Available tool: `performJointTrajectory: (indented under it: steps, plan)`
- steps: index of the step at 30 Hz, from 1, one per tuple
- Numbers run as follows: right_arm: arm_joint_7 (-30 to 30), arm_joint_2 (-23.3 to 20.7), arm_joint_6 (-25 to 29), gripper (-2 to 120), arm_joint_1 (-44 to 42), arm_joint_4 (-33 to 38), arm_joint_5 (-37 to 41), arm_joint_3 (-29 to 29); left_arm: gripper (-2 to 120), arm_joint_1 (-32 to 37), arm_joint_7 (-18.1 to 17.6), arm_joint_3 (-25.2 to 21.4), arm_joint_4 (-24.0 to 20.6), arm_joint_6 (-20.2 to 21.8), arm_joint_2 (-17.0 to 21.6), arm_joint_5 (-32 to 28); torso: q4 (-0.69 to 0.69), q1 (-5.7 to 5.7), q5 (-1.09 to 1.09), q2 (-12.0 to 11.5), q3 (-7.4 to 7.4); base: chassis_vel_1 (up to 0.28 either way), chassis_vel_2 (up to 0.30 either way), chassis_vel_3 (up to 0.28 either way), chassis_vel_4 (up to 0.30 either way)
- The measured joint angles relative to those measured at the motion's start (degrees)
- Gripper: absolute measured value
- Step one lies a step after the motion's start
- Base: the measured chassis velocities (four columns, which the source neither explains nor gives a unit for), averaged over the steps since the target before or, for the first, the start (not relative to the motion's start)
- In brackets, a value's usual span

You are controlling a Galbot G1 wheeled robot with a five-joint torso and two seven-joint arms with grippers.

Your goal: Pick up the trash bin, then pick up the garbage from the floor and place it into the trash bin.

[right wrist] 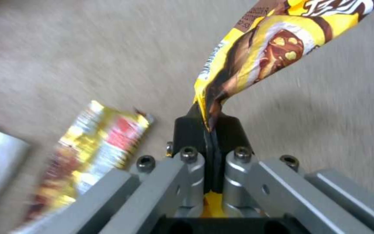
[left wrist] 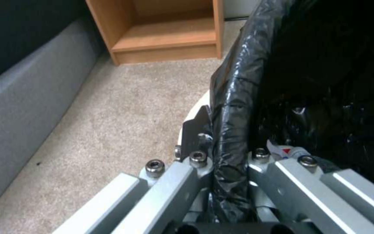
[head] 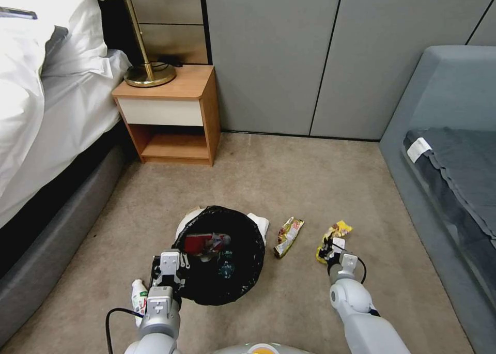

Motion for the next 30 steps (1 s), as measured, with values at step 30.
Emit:
performJointTrajectory:
  steps: [30]
  plan:
    - [-25.71, -3.23, 27.58, 0, -16.24, 25.79, -25.54, -18.46, 0, -0.91, 0.94, 2.24, 1.43, 0.26, -0.52, 0.89, 0.01, 0.00, -0.06, 0.00, 0.00, 0.000, 0.000, 0.000, 0.000]
